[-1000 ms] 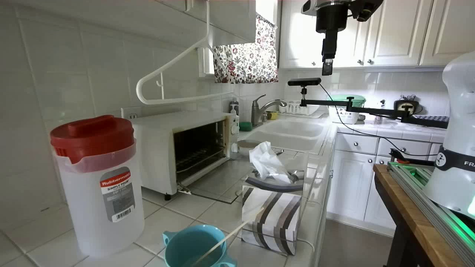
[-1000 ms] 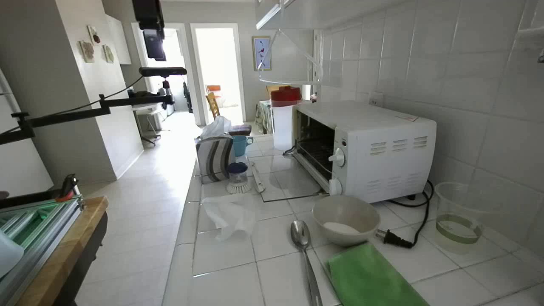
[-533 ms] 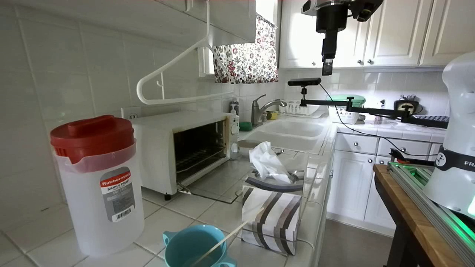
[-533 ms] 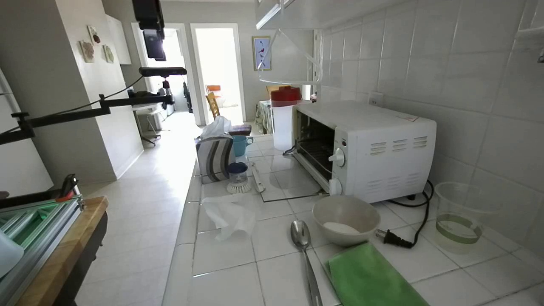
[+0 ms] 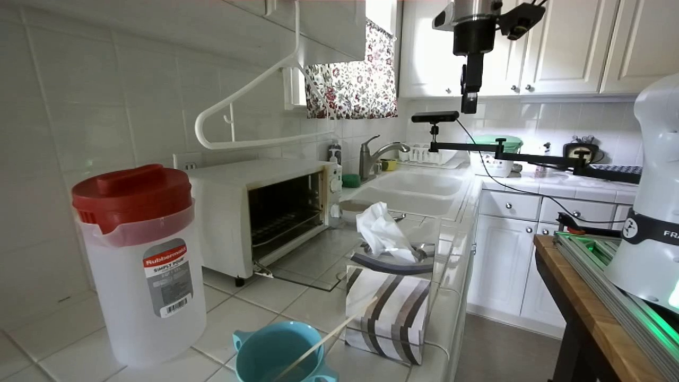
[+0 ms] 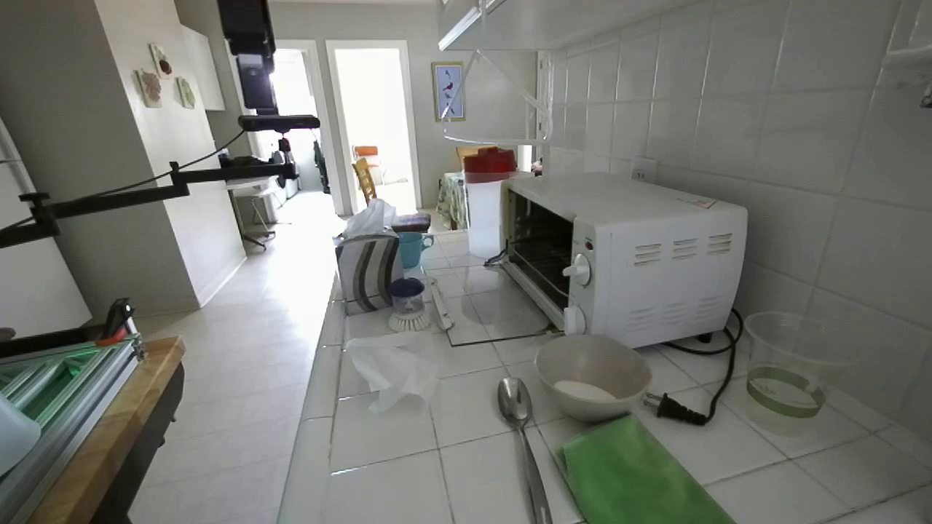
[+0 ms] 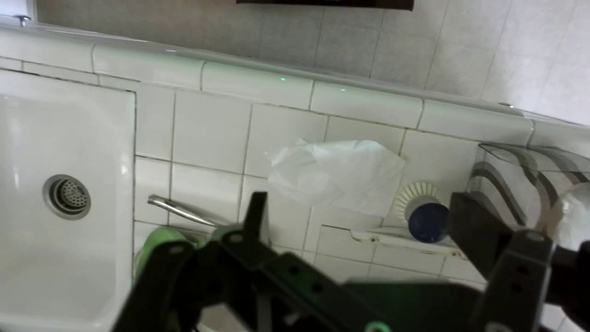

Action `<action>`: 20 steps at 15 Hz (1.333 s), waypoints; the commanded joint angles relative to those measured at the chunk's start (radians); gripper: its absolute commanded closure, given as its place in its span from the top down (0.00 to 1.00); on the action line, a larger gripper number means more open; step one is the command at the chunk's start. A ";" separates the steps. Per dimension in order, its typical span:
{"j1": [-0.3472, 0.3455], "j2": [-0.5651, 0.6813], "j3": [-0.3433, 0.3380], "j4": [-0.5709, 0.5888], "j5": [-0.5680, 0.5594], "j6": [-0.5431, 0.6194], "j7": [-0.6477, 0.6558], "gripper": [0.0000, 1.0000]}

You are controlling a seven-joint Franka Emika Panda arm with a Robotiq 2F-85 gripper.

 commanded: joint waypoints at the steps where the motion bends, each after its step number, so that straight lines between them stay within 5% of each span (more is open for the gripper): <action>1: -0.058 -0.037 -0.086 -0.085 -0.055 0.107 -0.112 1.00; 3: -0.083 -0.039 -0.152 -0.127 -0.046 0.205 -0.180 1.00; 11: -0.099 -0.034 -0.150 -0.129 -0.044 0.266 -0.192 1.00; 15: -0.105 -0.022 -0.201 -0.146 -0.128 0.408 -0.382 1.00; 20: -0.085 -0.002 -0.364 -0.216 -0.137 0.676 -0.645 1.00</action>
